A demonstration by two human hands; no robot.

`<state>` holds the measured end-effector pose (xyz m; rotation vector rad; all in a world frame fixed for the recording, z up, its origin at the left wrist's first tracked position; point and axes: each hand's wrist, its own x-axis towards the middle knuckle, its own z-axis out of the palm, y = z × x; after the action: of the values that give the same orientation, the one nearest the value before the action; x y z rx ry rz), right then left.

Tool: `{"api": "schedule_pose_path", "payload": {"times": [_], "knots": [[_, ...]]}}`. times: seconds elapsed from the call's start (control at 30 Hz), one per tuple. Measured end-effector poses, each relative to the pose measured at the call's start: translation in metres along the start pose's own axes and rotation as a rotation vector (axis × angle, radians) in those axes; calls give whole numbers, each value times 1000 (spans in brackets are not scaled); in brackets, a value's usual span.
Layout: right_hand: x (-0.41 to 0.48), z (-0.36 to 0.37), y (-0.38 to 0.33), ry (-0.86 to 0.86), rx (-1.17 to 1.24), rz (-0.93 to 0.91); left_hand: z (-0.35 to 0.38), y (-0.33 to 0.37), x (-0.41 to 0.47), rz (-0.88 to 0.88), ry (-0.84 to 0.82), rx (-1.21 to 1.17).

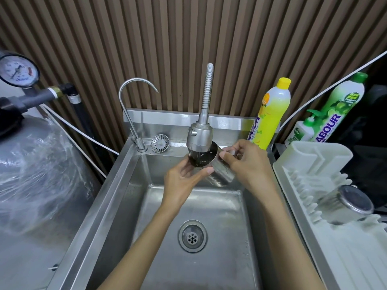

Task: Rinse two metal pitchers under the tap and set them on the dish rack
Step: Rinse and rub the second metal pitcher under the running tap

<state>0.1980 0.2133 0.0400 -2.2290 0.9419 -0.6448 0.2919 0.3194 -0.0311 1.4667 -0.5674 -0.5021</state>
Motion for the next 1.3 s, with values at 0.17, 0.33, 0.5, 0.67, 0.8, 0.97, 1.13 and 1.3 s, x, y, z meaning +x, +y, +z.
{"api": "schedule_pose_path", "payload": {"times": [0.17,0.33,0.5,0.67,0.8,0.97,1.13,1.3], "knots": [[14,22,22,-98,603,69,0,3,6,157,160,146],[8,63,42,-288,1026,169,-11,20,4,401,275,476],[0,68,41,-321,899,191,-28,29,-5,386,252,725],[-2,48,41,-309,616,194,-29,26,-10,135,176,677],[0,24,29,-225,347,161,-24,11,-7,-34,87,392],[2,12,19,-85,30,-31,-7,-1,-8,-36,24,36],[10,24,28,-166,555,95,7,4,-2,125,199,115],[10,46,40,-273,778,196,-5,27,2,285,313,514]]}}
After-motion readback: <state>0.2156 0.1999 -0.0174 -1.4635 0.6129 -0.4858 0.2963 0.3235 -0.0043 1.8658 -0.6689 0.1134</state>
